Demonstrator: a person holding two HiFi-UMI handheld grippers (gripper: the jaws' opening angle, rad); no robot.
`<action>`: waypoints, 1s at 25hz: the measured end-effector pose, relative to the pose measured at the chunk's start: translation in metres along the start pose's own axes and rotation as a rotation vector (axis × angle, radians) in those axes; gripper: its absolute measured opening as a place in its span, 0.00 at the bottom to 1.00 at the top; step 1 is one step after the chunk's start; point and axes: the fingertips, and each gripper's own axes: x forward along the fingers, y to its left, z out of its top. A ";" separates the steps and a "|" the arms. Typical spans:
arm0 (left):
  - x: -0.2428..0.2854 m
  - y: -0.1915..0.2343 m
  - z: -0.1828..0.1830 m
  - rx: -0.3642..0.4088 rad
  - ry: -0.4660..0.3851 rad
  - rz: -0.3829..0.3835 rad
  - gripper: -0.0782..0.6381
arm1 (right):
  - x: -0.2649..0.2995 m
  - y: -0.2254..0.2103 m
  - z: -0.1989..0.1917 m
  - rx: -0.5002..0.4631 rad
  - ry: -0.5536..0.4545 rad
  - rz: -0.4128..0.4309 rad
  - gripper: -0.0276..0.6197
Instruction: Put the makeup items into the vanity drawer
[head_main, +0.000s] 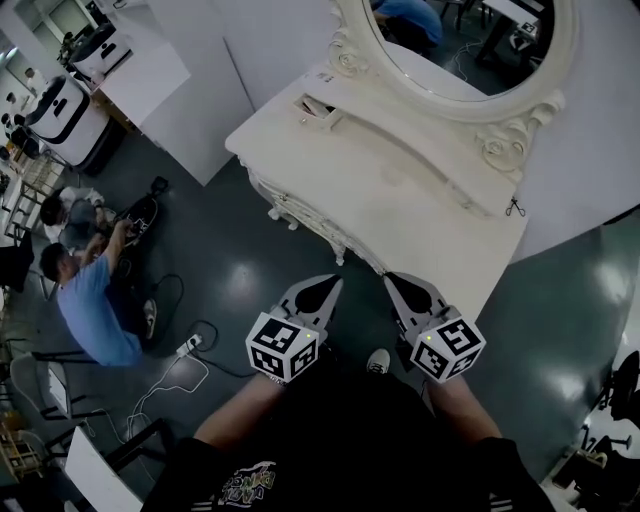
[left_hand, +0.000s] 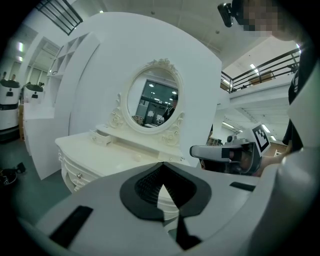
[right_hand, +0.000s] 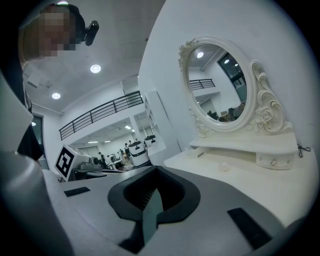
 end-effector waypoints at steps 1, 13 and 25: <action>0.000 0.006 0.001 0.001 0.002 -0.005 0.11 | 0.006 0.001 0.000 0.001 0.000 -0.004 0.09; 0.011 0.072 0.015 0.017 0.024 -0.075 0.11 | 0.069 -0.005 0.006 0.013 -0.003 -0.091 0.09; 0.000 0.119 0.029 0.041 0.019 -0.135 0.11 | 0.108 0.001 0.010 0.017 -0.031 -0.194 0.09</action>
